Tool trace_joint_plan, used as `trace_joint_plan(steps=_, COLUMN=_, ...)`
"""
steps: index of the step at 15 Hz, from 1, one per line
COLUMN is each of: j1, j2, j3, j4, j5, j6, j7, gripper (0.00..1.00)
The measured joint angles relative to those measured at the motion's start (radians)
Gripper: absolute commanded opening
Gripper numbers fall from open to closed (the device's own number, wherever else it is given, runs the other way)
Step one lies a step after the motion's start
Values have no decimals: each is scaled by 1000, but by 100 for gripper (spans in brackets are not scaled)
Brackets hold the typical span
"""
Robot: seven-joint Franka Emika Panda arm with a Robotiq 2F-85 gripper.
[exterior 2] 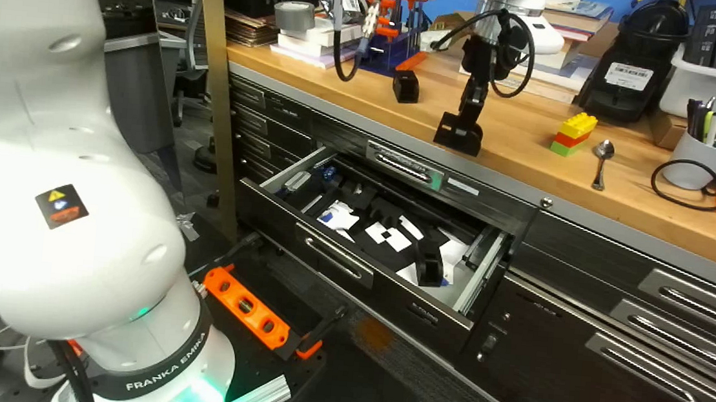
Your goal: Put the black objects in the open drawer then close the drawer
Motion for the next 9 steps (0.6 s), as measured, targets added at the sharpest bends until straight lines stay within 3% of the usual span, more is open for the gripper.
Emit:
trace_joint_plan(steps=4, j1=-7, j2=-18, j3=-1, j4=-111, j5=5, j6=16, j7=-2, gripper=31)
trace_joint_plan(steps=9, j1=-6, j2=34, j3=1, j4=-172, j5=5, j6=58, j7=-2, gripper=31)
